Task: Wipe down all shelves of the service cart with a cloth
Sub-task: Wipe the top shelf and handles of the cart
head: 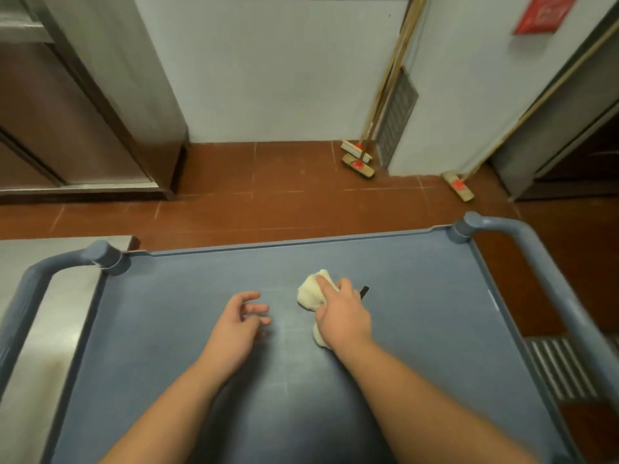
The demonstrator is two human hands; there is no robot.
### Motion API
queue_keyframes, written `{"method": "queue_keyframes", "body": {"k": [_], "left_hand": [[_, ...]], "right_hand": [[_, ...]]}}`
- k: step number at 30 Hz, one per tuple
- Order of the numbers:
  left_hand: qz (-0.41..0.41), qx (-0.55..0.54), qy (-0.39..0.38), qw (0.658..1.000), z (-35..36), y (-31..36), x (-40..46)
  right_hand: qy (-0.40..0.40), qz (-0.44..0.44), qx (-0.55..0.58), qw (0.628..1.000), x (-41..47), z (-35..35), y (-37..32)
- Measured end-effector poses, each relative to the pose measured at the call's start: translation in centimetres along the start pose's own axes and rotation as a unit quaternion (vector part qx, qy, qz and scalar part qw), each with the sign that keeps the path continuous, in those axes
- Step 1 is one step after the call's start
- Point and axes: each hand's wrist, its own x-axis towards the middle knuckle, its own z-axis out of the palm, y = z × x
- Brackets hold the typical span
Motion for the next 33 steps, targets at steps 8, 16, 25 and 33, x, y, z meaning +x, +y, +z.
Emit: {"method": "queue_keyframes", "body": {"k": [8, 16, 25, 33], "left_hand": [[0.007, 0.033, -0.129, 0.991, 20.7, 2.6, 1.0], [0.007, 0.081, -0.188, 0.979, 28.1, 3.4, -0.9], [-0.018, 0.06, -0.152, 0.986, 24.5, 2.7, -0.2], [-0.009, 0.007, -0.078, 0.997, 15.6, 2.4, 0.8]], "right_hand": [[0.081, 0.19, 0.001, 0.978, 1.8, -9.4, 22.0], [0.073, 0.273, 0.073, 0.956, -7.6, -8.4, 26.4], [0.102, 0.273, 0.088, 0.953, -8.6, -7.8, 26.5], [0.092, 0.205, 0.095, 0.97, 1.5, -9.0, 21.6]]}}
